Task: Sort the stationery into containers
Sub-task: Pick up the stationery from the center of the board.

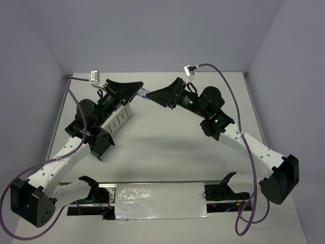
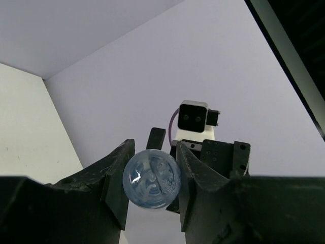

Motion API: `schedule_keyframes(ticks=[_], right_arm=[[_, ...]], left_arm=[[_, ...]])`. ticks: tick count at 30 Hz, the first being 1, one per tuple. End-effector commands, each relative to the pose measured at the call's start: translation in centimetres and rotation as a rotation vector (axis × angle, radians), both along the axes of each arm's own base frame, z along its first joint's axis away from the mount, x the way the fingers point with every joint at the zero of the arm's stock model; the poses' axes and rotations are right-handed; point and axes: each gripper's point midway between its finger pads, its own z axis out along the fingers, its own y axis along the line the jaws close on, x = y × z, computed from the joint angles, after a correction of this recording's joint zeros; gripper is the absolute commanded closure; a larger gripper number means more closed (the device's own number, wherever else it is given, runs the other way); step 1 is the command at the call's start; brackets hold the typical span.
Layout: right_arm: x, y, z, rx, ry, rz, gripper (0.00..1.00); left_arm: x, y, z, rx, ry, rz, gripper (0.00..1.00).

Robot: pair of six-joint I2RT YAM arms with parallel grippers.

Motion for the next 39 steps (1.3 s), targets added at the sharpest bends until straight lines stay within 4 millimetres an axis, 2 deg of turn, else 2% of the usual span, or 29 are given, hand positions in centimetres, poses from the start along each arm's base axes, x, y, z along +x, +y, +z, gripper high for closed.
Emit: schedule_keyframes(ticks=[1, 3, 7, 9, 12, 18, 22, 25, 26, 27, 29, 30, 31, 32, 33, 34, 35, 36, 37, 38, 39], right_arm=[[0.1, 0.2, 1.7, 0.057, 0.000, -0.016, 0.07], [0.1, 0.7, 2.0, 0.057, -0.001, -0.003, 0.11], [-0.2, 1.3, 2.2, 0.064, -0.012, 0.039, 0.30], [-0.1, 1.3, 1.9, 0.064, -0.009, 0.035, 0.36], [-0.2, 1.2, 2.3, 0.084, -0.027, 0.036, 0.53], [-0.1, 1.1, 2.6, 0.081, -0.047, 0.026, 0.50], [-0.3, 1.4, 2.8, 0.084, -0.058, 0.043, 0.51], [-0.5, 1.5, 3.3, 0.092, -0.069, 0.058, 0.71], [-0.4, 1.7, 3.1, 0.084, -0.066, 0.063, 0.84], [-0.5, 1.8, 3.0, 0.076, -0.067, 0.067, 0.93], [-0.7, 1.8, 3.1, 0.078, -0.067, 0.072, 1.00], [-0.8, 1.9, 3.0, 0.073, -0.071, 0.079, 1.00], [-0.8, 1.9, 3.1, 0.066, -0.080, 0.081, 1.00], [-0.7, 2.0, 3.0, 0.047, -0.083, 0.083, 1.00], [0.1, 2.5, 0.8, -0.030, -0.026, 0.086, 1.00], [0.4, 2.6, 1.5, -0.085, -0.085, 0.092, 1.00], [1.1, 2.7, 0.3, -0.154, -0.065, 0.084, 1.00], [1.6, 2.6, -2.5, -0.268, 0.016, 0.084, 1.00], [2.7, 2.9, -3.1, -0.337, -0.015, 0.071, 1.00], [3.2, 2.9, -4.4, -0.401, 0.016, 0.063, 1.00], [3.0, 2.7, -5.4, -0.478, 0.066, 0.073, 1.00]], left_arm=[[-1.7, 0.8, 4.6, -0.115, -0.142, 0.009, 1.00], [-1.9, 0.9, 4.9, -0.119, -0.153, 0.012, 1.00], [-2.2, 1.1, 5.0, -0.131, -0.159, 0.016, 1.00], [-2.1, 1.1, 4.7, -0.134, -0.145, 0.017, 1.00], [-2.1, 0.9, 4.3, -0.126, -0.137, 0.008, 1.00], [-2.3, 1.2, 3.7, -0.115, -0.123, 0.020, 1.00], [-2.3, 1.3, 3.2, -0.112, -0.111, 0.026, 1.00], [-2.2, 1.2, 2.9, -0.112, -0.100, 0.026, 1.00], [-2.3, 1.3, 2.9, -0.115, -0.098, 0.028, 1.00], [-2.2, 1.4, 2.8, -0.116, -0.093, 0.033, 1.00], [-2.0, 1.5, 2.6, -0.110, -0.083, 0.044, 1.00], [-2.0, 1.6, 2.6, -0.107, -0.082, 0.049, 0.92], [-1.9, 1.5, 2.4, -0.087, -0.070, 0.051, 0.77], [-1.7, 1.4, 2.3, -0.069, -0.061, 0.056, 0.59], [-1.3, 1.8, 2.0, -0.041, -0.045, 0.083, 0.01], [-0.8, 2.2, 1.8, 0.002, -0.020, 0.117, 0.01], [0.1, 3.3, 0.7, 0.148, 0.065, 0.199, 0.01], [1.0, 5.1, 0.5, 0.233, 0.103, 0.277, 0.01], [1.0, 8.2, 4.2, 0.324, 0.056, 0.442, 0.01], [1.4, 10.5, -0.5, 0.506, 0.264, 0.516, 0.01], [1.2, 13.1, -0.3, 0.591, 0.316, 0.621, 0.01]])
